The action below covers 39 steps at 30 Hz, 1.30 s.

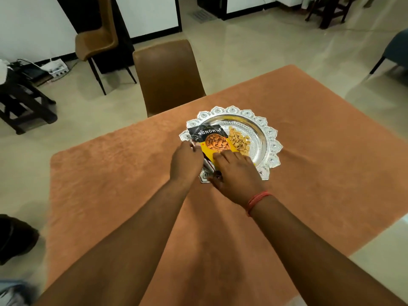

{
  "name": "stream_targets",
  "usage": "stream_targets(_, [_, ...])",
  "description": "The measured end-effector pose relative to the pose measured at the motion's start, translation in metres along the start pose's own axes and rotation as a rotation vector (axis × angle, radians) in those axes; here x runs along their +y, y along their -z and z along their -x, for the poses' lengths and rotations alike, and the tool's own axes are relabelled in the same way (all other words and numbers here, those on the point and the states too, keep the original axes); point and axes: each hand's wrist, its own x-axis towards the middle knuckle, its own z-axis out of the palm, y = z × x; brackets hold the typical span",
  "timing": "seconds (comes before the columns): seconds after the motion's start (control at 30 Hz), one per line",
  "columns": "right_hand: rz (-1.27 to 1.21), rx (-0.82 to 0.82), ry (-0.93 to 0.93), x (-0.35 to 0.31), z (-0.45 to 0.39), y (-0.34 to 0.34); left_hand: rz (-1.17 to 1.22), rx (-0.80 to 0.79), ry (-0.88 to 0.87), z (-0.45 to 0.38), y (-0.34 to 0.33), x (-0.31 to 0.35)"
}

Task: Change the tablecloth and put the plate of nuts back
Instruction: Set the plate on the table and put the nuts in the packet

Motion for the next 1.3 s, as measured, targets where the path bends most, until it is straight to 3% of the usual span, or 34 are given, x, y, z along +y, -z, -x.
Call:
stream_targets(0.2, [0.007, 0.062, -0.028, -0.012, -0.009, 0.004, 0.062, -0.115, 0.078, -0.003, 0.007, 0.016])
stream_targets(0.47, [-0.099, 0.318, -0.051, -0.048, -0.008, 0.030, 0.772, -0.138, 0.240, 0.007, 0.024, 0.030])
stream_targets(0.63, [-0.078, 0.408, 0.074, -0.090, -0.005, 0.033, 0.848, 0.030, 0.180, 0.013, 0.057, 0.008])
stream_targets(0.9, [-0.165, 0.129, 0.214, -0.174, 0.019, -0.018, 0.920, 0.263, 0.303, 0.038, 0.095, -0.094])
stream_targets(1.13, [-0.228, -0.007, 0.193, -0.191, 0.062, -0.065, 0.901, 0.146, 0.490, 0.051, 0.077, -0.168])
stream_targets(1.3, [-0.184, -0.286, 0.060, -0.162, 0.083, -0.094, 0.929, 0.054, 0.552, 0.052, 0.037, -0.189])
